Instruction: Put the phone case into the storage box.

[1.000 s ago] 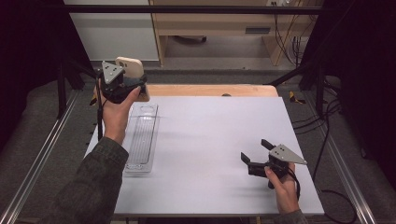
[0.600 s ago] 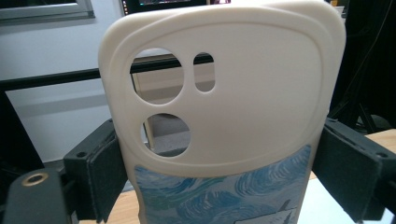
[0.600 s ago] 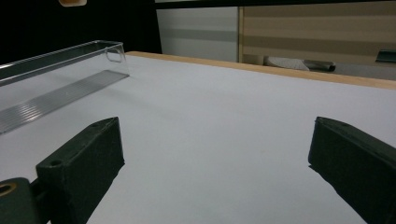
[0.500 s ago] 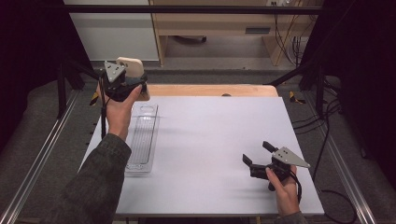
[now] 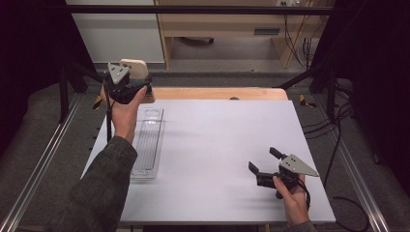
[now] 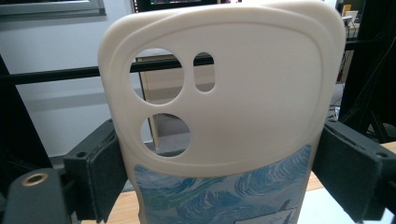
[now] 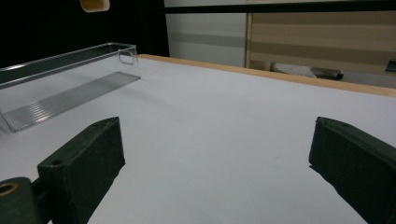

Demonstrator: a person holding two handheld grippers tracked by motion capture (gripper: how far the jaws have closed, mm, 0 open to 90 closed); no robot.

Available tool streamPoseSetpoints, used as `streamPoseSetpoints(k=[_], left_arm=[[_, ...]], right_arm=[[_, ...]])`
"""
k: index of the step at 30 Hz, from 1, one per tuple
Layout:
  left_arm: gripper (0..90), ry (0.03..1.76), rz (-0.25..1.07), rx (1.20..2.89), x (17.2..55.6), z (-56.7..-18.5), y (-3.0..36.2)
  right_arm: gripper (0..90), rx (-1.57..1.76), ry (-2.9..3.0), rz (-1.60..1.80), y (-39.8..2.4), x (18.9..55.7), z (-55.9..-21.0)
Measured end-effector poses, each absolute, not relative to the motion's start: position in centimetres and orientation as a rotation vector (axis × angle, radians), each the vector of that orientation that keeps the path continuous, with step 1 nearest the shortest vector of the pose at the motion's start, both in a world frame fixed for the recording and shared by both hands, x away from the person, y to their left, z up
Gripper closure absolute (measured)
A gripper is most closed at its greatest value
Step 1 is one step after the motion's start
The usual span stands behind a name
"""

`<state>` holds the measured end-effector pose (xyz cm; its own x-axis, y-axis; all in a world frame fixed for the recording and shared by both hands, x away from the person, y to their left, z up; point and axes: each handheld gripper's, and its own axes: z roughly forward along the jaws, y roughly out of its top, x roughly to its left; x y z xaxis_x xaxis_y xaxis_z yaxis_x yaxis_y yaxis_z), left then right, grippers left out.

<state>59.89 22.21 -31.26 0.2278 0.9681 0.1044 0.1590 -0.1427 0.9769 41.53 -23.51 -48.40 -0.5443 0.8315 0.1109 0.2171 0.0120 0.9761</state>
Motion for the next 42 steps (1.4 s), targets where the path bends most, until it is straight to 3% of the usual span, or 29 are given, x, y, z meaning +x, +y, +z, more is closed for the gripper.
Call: streamPoseSetpoints(k=[42], left_arm=[[10.3,1.131,1.023,1.58,62.0,-35.8,21.5]], right_arm=[[3.7,1.07,1.726,1.582,-24.5,40.8,-48.3]])
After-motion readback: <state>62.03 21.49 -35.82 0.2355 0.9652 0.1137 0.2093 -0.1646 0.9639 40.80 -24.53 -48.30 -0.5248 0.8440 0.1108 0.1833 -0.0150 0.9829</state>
